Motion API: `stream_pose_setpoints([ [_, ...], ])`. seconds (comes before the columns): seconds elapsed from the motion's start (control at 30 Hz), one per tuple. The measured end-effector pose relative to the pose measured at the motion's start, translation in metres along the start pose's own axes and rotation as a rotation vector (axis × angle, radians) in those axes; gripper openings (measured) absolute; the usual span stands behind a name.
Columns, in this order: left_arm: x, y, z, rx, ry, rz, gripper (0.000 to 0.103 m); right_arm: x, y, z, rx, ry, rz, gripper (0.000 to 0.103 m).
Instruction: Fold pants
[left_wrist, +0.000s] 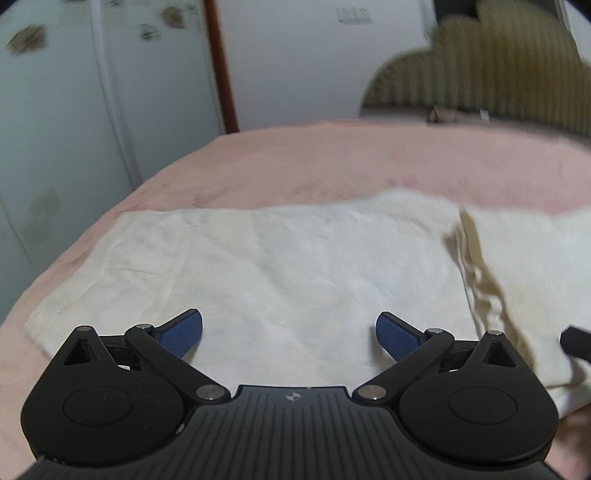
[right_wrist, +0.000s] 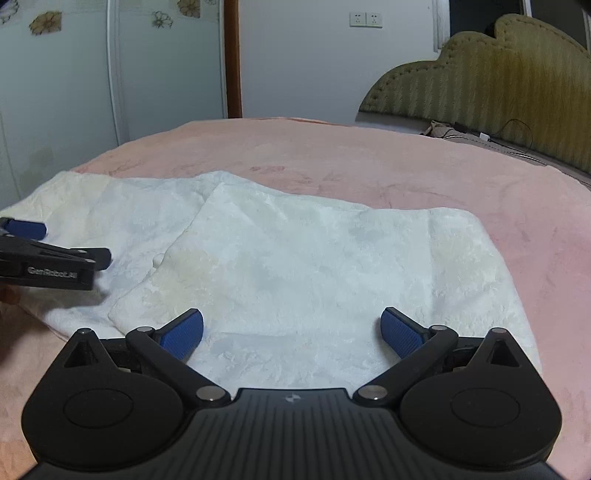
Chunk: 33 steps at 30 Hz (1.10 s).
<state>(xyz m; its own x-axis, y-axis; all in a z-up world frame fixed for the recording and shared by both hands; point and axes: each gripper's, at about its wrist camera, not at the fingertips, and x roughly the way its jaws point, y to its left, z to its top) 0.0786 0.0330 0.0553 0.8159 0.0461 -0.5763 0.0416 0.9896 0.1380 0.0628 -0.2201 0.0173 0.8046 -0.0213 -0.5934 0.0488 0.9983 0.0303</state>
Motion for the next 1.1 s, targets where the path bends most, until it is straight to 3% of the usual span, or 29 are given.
stream_pose_setpoints([
  [0.07,-0.012,0.027,0.001,-0.087,-0.013,-0.005,0.101,-0.015,0.020,-0.001,-0.090,-0.086,-0.023,0.103],
  [0.27,-0.050,0.132,-0.006,-0.415,0.008,-0.057,0.099,-0.036,0.134,-0.002,-0.471,-0.231,0.129,0.103],
  [0.37,-0.052,0.169,-0.021,-0.517,0.076,-0.079,0.100,-0.032,0.191,-0.014,-0.680,-0.247,0.170,0.103],
  [0.5,-0.029,0.198,-0.039,-0.660,0.166,-0.193,0.099,-0.014,0.242,-0.030,-0.874,-0.267,0.136,0.102],
  [0.63,-0.020,0.205,-0.036,-0.721,0.151,-0.269,0.100,0.004,0.257,-0.011,-0.860,-0.264,0.094,0.102],
  [0.83,0.001,0.217,-0.041,-0.904,0.116,-0.413,0.102,0.028,0.274,-0.002,-0.869,-0.324,0.060,0.102],
  [1.0,0.020,0.225,-0.040,-1.027,0.091,-0.514,0.102,0.022,0.262,0.009,-0.731,-0.418,0.021,0.103],
  [1.1,0.038,0.221,-0.033,-1.069,0.090,-0.544,0.102,0.021,0.254,0.022,-0.672,-0.378,0.067,0.103],
])
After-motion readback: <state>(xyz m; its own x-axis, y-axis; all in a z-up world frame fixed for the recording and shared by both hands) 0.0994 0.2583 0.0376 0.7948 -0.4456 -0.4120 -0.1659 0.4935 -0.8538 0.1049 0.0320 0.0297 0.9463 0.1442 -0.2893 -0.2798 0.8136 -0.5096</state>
